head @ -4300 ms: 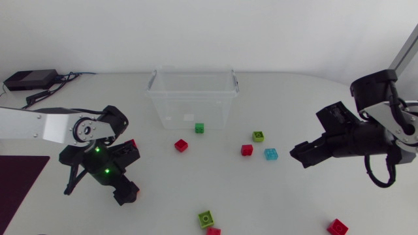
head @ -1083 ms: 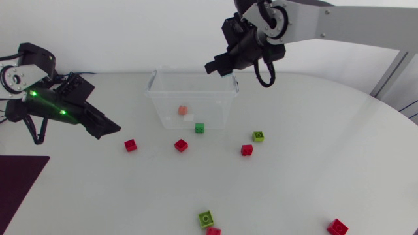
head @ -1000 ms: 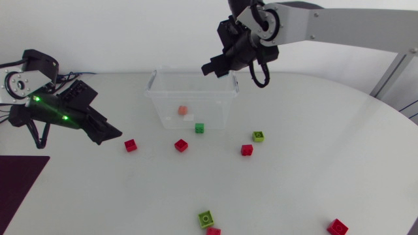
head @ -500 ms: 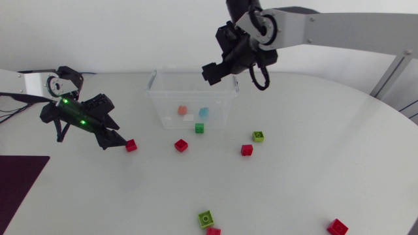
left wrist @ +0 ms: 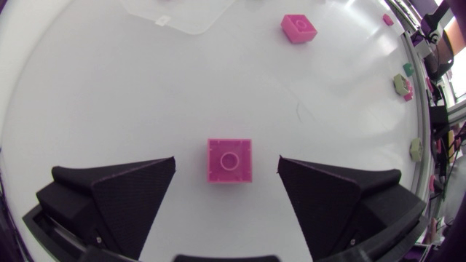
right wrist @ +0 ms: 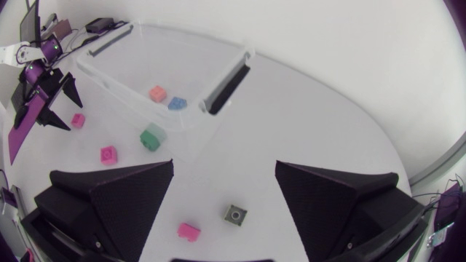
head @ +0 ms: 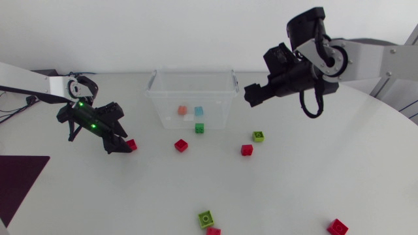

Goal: Pick up the duplo bricks and place them in the container

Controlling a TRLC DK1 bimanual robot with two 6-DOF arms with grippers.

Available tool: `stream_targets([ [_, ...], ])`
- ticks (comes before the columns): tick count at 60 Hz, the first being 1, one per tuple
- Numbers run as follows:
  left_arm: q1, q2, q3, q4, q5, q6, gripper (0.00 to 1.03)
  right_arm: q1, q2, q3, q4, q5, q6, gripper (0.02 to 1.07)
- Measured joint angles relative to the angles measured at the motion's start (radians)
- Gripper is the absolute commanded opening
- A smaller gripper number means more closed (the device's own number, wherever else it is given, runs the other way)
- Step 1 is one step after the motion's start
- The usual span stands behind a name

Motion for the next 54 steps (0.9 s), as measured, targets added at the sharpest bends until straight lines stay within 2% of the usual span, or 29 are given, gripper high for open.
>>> stream_targets([
  [5,-0.005,0.010,0.000,0.000,0.000,0.008,0.96,-0.023,0.000,-0.056,0.027,-0.013,-0.006,1.03],
  [8,-0.005,0.023,0.000,0.001,0.000,0.012,0.91,-0.032,-0.001,-0.089,0.045,-0.015,-0.010,1.03],
  [11,-0.006,0.040,0.000,0.001,-0.001,0.014,0.82,-0.037,-0.001,-0.122,0.070,-0.016,-0.011,1.03],
  [14,-0.006,0.053,0.006,0.002,0.009,0.024,0.59,-0.037,-0.001,-0.150,0.085,-0.016,-0.014,1.03],
  [18,-0.007,0.062,0.019,0.010,0.003,0.025,0.19,-0.037,0.001,-0.175,0.099,-0.014,-0.014,1.03],
  [34,-0.009,0.056,0.014,0.032,0.003,0.025,0.18,-0.037,0.093,-0.185,0.136,0.053,0.025,1.02],
  [40,-0.009,0.023,-0.007,0.001,0.007,0.022,0.18,-0.036,0.122,-0.185,0.135,0.087,0.051,1.02],
  [54,-0.029,-0.252,-0.037,-0.043,0.105,-0.045,0.18,-0.010,0.201,-0.169,0.134,0.137,0.095,0.94],
])
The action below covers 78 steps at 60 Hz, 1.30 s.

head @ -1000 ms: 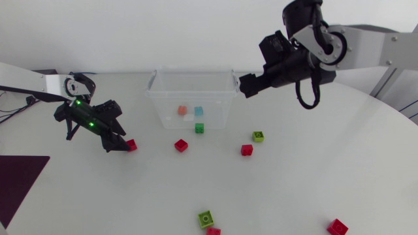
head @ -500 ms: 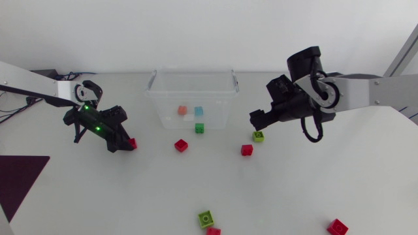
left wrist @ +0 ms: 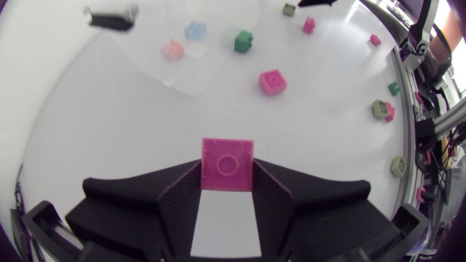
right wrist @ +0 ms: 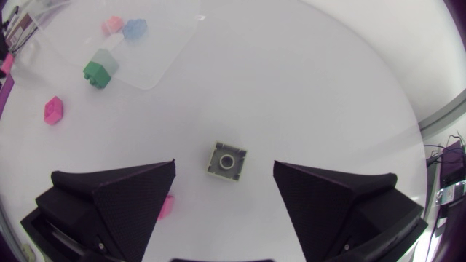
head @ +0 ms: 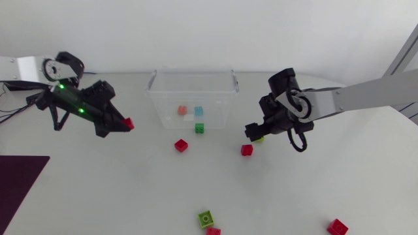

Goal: Pick up the duplo bricks and place them in the container

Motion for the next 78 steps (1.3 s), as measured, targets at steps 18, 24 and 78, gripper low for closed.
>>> stream_targets([
  [18,-0.119,-0.221,0.006,0.101,0.051,-0.295,0.18,-0.008,0.109,0.051,-0.014,0.018,0.048,0.77],
  [24,-0.153,-0.248,0.010,0.207,0.051,-0.421,0.18,-0.008,0.120,0.061,-0.015,0.020,0.062,0.68],
  [78,-0.396,0.027,0.138,0.569,-0.318,-0.829,0.98,-0.039,-0.140,0.091,-0.151,0.036,0.068,0.30],
])
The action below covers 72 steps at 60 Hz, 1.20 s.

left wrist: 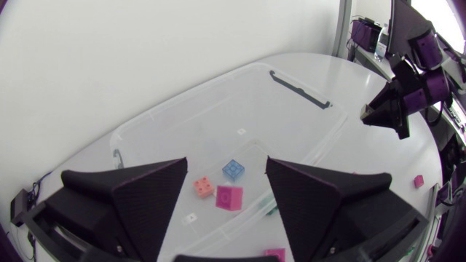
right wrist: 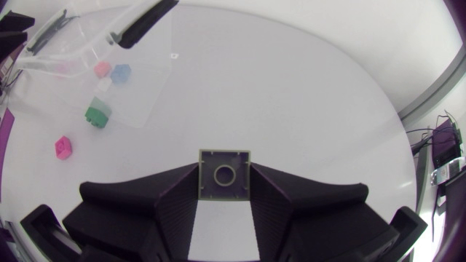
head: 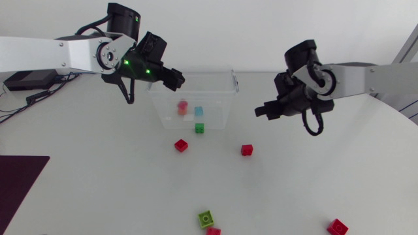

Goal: Pick up the duplo bricks and place them in the container

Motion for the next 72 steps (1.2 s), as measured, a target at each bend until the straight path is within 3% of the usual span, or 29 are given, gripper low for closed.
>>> stream_targets([
  [18,0.047,-0.153,-0.071,-0.031,0.006,0.003,0.98,0.064,-0.061,0.130,-0.056,0.000,0.000,0.30],
  [35,0.052,-0.363,-0.320,-0.085,0.094,0.119,0.98,0.148,-0.015,0.303,-0.070,0.004,0.000,0.31],
  [49,0.031,-0.357,-0.511,-0.092,0.114,0.220,0.98,0.206,0.081,0.393,-0.069,0.008,0.000,0.31],
  [67,-0.006,-0.200,-0.546,0.032,0.117,0.272,0.98,0.244,0.251,0.513,-0.020,0.008,-0.009,0.32],
  [69,-0.007,-0.174,-0.546,0.047,0.117,0.272,0.98,0.248,0.272,0.533,-0.018,0.008,-0.011,0.38],
  [72,-0.010,-0.123,-0.546,0.060,0.109,0.276,0.98,0.251,0.312,0.568,-0.018,0.008,-0.019,0.70],
])
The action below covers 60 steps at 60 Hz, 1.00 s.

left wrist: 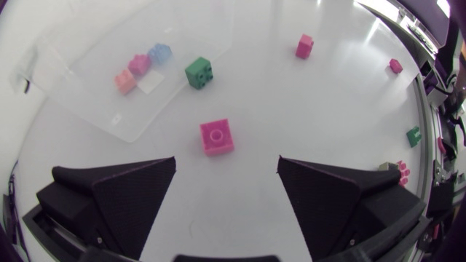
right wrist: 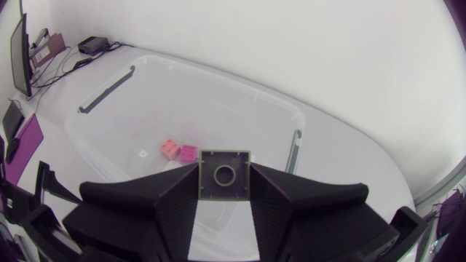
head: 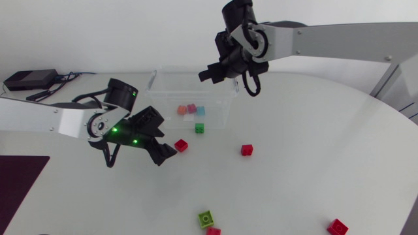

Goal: Pick up the duplo bricks and place them in the container

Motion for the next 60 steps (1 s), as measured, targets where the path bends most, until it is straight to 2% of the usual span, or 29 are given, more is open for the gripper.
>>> stream_targets([
  [2,-0.003,0.027,0.001,0.002,-0.004,0.003,0.98,0.003,0.021,0.017,0.000,0.001,-0.005,0.88],
  [4,-0.006,0.048,0.002,0.010,-0.005,0.004,0.98,0.004,0.035,0.029,-0.001,0.003,-0.010,0.95],
  [7,-0.013,0.077,0.003,0.029,-0.018,0.007,0.98,0.005,0.047,0.034,-0.004,0.004,-0.011,1.00],
  [19,-0.045,0.153,0.059,0.071,-0.057,0.004,0.98,0.004,0.011,-0.002,-0.005,0.009,-0.011,1.00],
  [39,-0.066,0.266,0.144,0.106,-0.111,-0.044,0.96,-0.015,-0.311,-0.383,0.089,0.011,-0.011,1.00],
  [43,-0.068,0.281,0.151,0.106,-0.121,-0.050,0.89,-0.026,-0.362,-0.461,0.106,0.010,-0.011,1.00],
  [48,-0.069,0.290,0.158,0.107,-0.125,-0.054,0.72,-0.040,-0.408,-0.549,0.115,0.010,-0.011,1.00],
  [49,-0.069,0.290,0.159,0.108,-0.126,-0.055,0.67,-0.044,-0.417,-0.568,0.116,0.010,-0.011,1.00],
  [50,-0.069,0.291,0.159,0.110,-0.127,-0.059,0.55,-0.045,-0.423,-0.584,0.116,0.010,-0.011,1.00],
  [51,-0.070,0.292,0.160,0.113,-0.127,-0.062,0.51,-0.050,-0.433,-0.612,0.119,0.008,-0.011,1.00],
  [55,-0.070,0.297,0.161,0.116,-0.127,-0.069,0.20,-0.057,-0.451,-0.674,0.126,0.006,-0.011,1.00],
  [60,-0.072,0.301,0.161,0.122,-0.127,-0.073,0.20,-0.063,-0.461,-0.748,0.150,0.002,-0.011,0.99],
])
